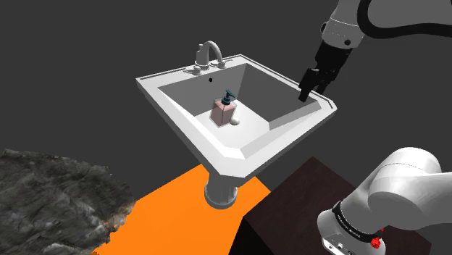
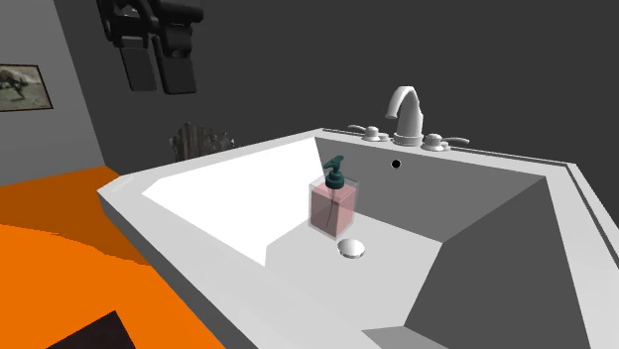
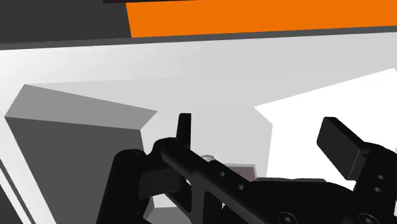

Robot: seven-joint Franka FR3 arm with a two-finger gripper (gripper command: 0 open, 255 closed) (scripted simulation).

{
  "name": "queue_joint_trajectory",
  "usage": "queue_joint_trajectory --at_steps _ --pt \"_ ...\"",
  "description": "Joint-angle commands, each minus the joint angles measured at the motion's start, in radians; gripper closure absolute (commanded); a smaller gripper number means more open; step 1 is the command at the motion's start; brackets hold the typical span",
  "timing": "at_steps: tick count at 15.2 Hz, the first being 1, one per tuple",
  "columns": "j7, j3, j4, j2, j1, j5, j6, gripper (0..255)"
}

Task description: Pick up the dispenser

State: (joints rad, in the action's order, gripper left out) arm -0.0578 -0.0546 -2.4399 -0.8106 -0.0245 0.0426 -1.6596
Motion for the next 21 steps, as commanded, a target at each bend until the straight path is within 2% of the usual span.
queue_joint_trajectory --at_steps 1,11,21 --pt "0.0 0.0 0.0 0.0 0.0 0.0 0.0 0" --pt "-0.035 0.013 0.15 0.394 -0.018 -0.021 -0.235 0" --pt "-0.058 0.021 0.431 0.795 -0.029 -0.037 -0.347 0"
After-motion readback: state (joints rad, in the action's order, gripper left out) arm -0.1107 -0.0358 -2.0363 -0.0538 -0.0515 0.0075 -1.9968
